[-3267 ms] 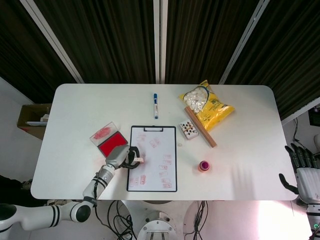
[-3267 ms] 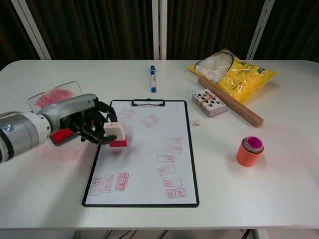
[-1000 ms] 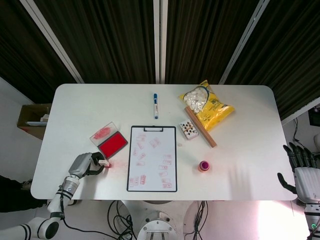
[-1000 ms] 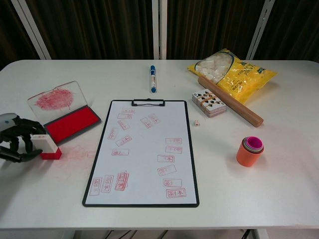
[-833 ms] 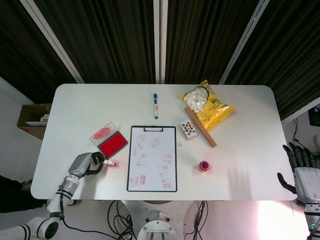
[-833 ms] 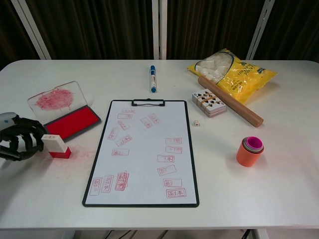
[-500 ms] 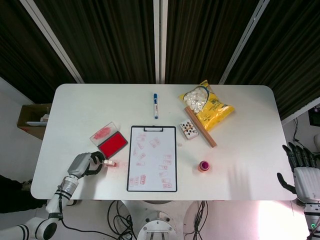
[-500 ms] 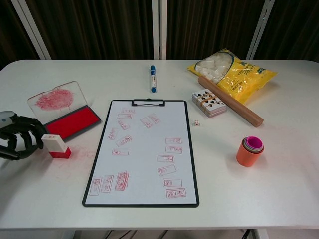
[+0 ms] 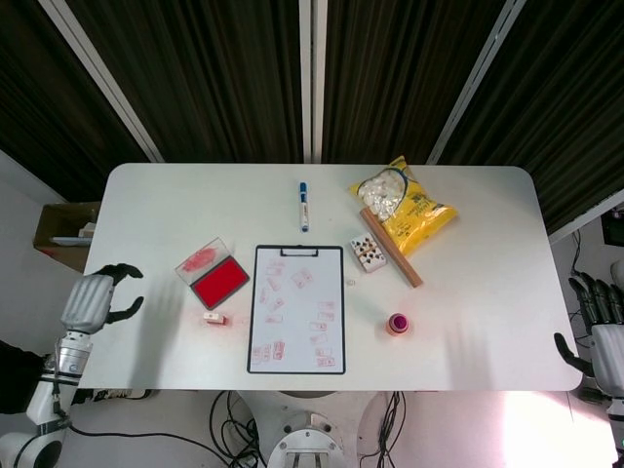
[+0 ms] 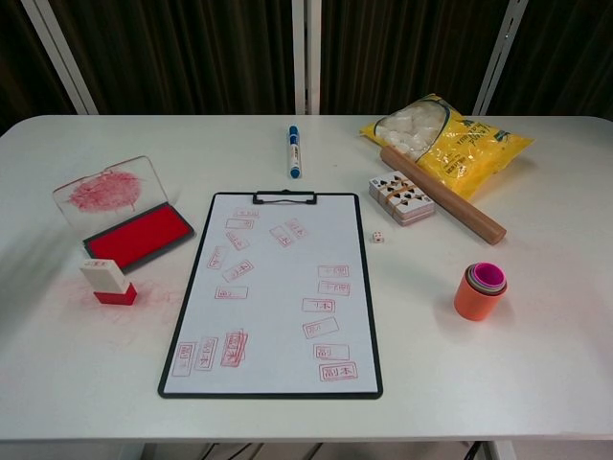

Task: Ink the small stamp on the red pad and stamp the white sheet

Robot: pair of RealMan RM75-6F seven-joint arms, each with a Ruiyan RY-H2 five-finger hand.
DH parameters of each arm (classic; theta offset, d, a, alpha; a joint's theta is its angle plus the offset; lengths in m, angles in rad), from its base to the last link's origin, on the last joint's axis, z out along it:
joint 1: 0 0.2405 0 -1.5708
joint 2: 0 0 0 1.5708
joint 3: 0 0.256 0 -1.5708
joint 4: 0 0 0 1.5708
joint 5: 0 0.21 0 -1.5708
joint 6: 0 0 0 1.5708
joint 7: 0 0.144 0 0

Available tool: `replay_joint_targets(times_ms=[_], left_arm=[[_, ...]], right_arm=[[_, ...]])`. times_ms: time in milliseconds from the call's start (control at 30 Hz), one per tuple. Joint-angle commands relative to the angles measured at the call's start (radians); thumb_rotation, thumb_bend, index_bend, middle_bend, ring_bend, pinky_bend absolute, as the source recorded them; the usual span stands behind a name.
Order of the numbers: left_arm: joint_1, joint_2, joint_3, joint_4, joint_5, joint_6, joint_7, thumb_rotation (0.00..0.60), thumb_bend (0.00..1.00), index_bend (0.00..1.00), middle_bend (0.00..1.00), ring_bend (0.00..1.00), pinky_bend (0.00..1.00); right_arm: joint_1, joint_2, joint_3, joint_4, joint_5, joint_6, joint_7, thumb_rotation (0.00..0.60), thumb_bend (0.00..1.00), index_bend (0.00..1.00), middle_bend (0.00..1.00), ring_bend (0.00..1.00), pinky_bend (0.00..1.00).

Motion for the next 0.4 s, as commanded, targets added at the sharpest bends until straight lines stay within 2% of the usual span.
replay_joint_targets(times_ms=[33,67,167,267,400], left_arm=[[0.052,0.156,0.019,-0.058,0.131,0.15,0.148,0.169,0.07,0.25,0.16,0.05,0.2],[0.055,0.183,0.023,-0.085,0.136,0.152,0.161,0.092,0.05,0.22,0.15,0.04,0.19],[0.058,0.258,0.037,-0.172,0.136,0.126,0.199,0.004,0.01,0.18,0.13,0.03,0.18],[0.055,0.309,0.047,-0.233,0.124,0.089,0.221,0.0,0.0,0.16,0.11,0.03,0.17],[0.055,0.34,0.052,-0.262,0.12,0.069,0.232,0.0,0.0,0.15,0.11,0.03,0.17]], right_arm=[[-0.005,0.011,-0.003,0.008,-0.007,0.009,-0.003,0.6,0.22,0.0,0.0,0.0,0.0],[-0.007,0.016,-0.004,0.009,-0.007,0.01,-0.01,0.6,0.22,0.0,0.0,0.0,0.0],[-0.013,0.029,-0.007,0.002,-0.002,0.01,-0.032,0.6,0.21,0.0,0.0,0.0,0.0],[-0.019,0.037,-0.01,-0.013,0.005,0.007,-0.046,0.6,0.21,0.0,0.0,0.0,0.0],[-0.021,0.041,-0.012,-0.024,0.014,-0.001,-0.065,0.6,0.21,0.0,0.0,0.0,0.0]])
